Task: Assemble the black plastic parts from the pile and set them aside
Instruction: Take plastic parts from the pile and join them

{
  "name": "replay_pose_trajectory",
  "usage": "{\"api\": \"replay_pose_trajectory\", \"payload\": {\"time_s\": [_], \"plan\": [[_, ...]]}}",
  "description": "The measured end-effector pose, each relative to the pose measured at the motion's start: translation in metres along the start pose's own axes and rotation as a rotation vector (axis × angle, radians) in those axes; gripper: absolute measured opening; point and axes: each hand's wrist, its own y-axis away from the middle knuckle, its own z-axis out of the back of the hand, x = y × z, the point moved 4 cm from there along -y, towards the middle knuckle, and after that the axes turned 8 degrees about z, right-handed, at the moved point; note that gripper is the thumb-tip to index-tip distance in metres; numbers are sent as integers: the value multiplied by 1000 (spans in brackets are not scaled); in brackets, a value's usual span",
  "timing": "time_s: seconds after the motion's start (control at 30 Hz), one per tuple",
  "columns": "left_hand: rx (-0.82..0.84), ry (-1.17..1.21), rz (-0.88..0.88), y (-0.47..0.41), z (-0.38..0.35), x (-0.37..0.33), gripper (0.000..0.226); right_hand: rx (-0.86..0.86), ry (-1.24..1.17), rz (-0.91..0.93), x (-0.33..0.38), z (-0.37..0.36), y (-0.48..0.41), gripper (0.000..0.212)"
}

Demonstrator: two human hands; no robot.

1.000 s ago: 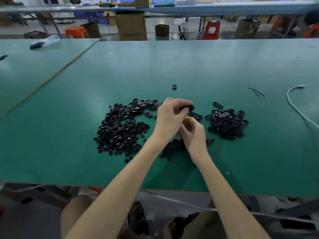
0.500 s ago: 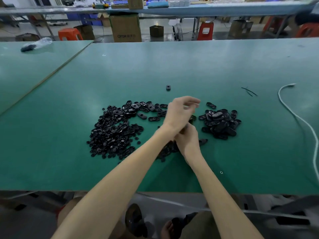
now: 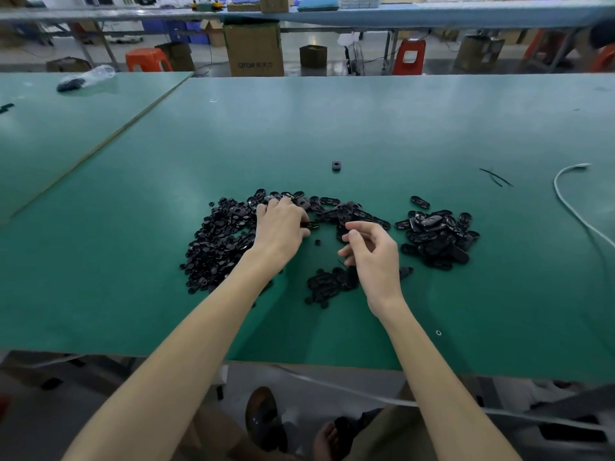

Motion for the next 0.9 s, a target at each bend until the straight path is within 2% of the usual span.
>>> {"api": "replay_pose_trajectory", "payload": {"time_s": [0.13,0.2,0.3,0.4,0.53,0.67,0.9], "plan": [[-65,20,-13,8,-2,2,13,4,6,-4,-2,0,1,15],[-47,123,-27,10,0,1,9,6,-5,-3,-3,0,0,14],[150,407,-31,13,3,0,5,14,-33,18,-3,1,1,15],[251,503,-81,18,8,-4,9,57,-31,33,-2,-1,0,18],[203,496,-80,17,10,-2,15,45,-18,33,-4,-1,-1,13],[89,356,-17,15,4,2,5,-5,-38,13,-6,2,-2,11],[124,282,0,16,-11,0,9,4,-28,13,-7,2,-2,11]]}}
